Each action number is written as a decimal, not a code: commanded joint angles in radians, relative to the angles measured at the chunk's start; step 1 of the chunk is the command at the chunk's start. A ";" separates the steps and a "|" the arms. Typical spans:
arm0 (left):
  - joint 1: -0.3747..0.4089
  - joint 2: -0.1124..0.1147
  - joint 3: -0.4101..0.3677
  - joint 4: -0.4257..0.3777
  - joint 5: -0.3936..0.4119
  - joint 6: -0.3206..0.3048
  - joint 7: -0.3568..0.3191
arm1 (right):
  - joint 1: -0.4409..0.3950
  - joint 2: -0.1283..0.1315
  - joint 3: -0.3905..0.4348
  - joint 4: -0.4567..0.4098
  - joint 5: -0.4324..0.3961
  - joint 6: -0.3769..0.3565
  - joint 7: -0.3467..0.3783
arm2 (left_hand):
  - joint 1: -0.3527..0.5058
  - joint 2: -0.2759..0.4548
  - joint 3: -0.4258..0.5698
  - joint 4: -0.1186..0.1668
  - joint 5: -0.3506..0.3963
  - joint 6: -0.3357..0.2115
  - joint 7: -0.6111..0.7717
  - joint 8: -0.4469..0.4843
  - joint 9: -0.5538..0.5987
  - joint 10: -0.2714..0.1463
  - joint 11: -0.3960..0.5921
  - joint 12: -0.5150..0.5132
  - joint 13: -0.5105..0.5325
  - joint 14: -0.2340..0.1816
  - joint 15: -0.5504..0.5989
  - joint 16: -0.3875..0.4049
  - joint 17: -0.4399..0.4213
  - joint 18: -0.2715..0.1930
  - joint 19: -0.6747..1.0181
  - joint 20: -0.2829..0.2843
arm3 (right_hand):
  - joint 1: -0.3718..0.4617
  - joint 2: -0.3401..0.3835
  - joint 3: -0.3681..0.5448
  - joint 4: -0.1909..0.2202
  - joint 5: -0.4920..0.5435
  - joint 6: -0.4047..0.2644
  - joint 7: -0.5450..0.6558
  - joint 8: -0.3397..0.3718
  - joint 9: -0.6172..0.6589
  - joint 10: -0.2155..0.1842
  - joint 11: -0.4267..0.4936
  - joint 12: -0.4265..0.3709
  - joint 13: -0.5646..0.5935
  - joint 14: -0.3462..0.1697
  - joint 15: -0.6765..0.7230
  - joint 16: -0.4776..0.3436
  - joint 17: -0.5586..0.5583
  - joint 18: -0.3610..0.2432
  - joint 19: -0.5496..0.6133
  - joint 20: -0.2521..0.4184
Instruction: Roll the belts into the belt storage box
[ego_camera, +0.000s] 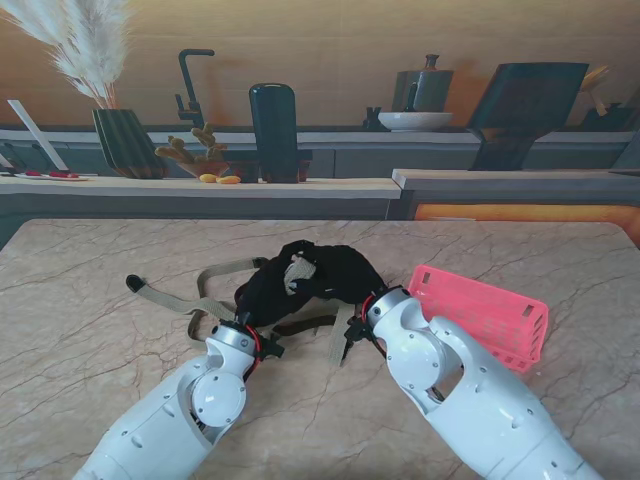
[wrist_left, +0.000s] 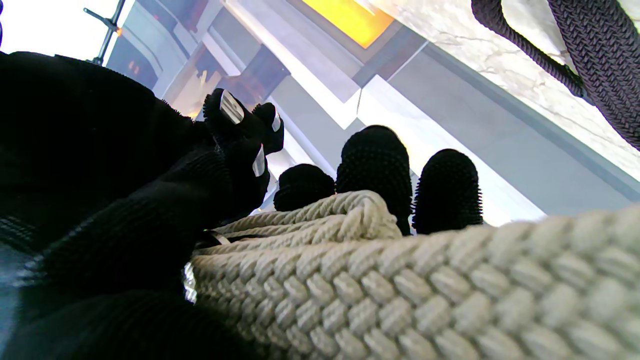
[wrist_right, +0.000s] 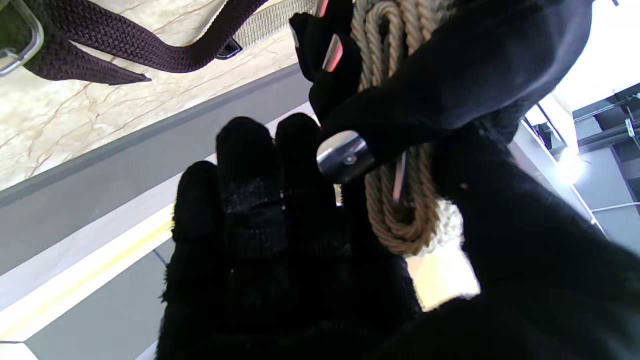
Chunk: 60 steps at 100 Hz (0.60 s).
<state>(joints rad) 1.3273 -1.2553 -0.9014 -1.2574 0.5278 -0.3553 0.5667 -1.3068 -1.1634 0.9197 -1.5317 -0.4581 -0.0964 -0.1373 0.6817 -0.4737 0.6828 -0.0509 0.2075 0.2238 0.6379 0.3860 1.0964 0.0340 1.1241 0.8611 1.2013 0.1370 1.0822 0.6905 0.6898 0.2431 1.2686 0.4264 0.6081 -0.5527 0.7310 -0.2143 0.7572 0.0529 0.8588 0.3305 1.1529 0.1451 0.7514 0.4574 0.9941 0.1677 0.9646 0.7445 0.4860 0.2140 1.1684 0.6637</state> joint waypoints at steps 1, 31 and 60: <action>-0.001 -0.005 0.001 -0.008 0.005 -0.014 -0.006 | -0.007 -0.012 -0.005 -0.008 -0.017 0.005 -0.008 | -0.052 -0.021 0.031 0.000 -0.015 -0.002 -0.036 -0.020 -0.027 -0.041 0.008 -0.008 0.014 -0.017 -0.008 -0.009 -0.025 0.006 -0.009 -0.011 | 0.159 0.074 0.071 0.000 0.080 -0.203 0.130 -0.003 0.050 -0.005 0.017 -0.009 0.018 -0.015 0.024 -0.002 0.006 -0.005 0.035 -0.002; 0.002 0.010 -0.011 -0.008 0.024 -0.042 -0.036 | -0.071 -0.010 0.075 -0.084 -0.058 0.040 -0.053 | -0.179 -0.007 -0.071 -0.008 -0.057 -0.119 -0.248 -0.138 -0.597 0.085 -0.653 -0.406 -0.502 0.065 -0.412 -0.098 -0.391 0.054 -0.247 0.049 | 0.152 0.083 0.084 -0.006 0.068 -0.257 0.147 0.041 0.044 -0.035 0.017 -0.002 0.016 -0.043 0.020 -0.006 0.003 -0.021 0.026 -0.012; 0.000 0.016 -0.012 -0.003 0.039 -0.037 -0.044 | -0.160 -0.010 0.199 -0.204 0.044 0.096 -0.031 | -0.141 0.016 -0.075 -0.003 -0.056 -0.141 -0.306 -0.165 -0.699 0.083 -0.706 -0.424 -0.640 0.050 -0.519 -0.114 -0.472 0.049 -0.293 0.073 | 0.151 0.092 0.080 -0.007 0.060 -0.263 0.148 0.055 0.040 -0.039 0.023 0.003 0.017 -0.049 0.022 -0.007 0.004 -0.026 0.025 -0.017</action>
<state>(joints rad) 1.3246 -1.2377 -0.9124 -1.2606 0.5614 -0.3901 0.5160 -1.4545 -1.1746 1.1028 -1.7055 -0.4285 -0.0148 -0.1690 0.5460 -0.4670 0.6114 -0.0508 0.1834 0.1124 0.3779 0.2361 0.4420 0.1262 0.4348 0.4469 0.5874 0.2030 0.5719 0.5804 0.2364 0.2945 0.9864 0.4789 0.6291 -0.5541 0.7210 -0.2346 0.7574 0.0280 0.8668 0.3434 1.1577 0.1237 0.7514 0.4571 1.0000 0.1550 0.9652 0.7445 0.4869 0.2128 1.1689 0.6633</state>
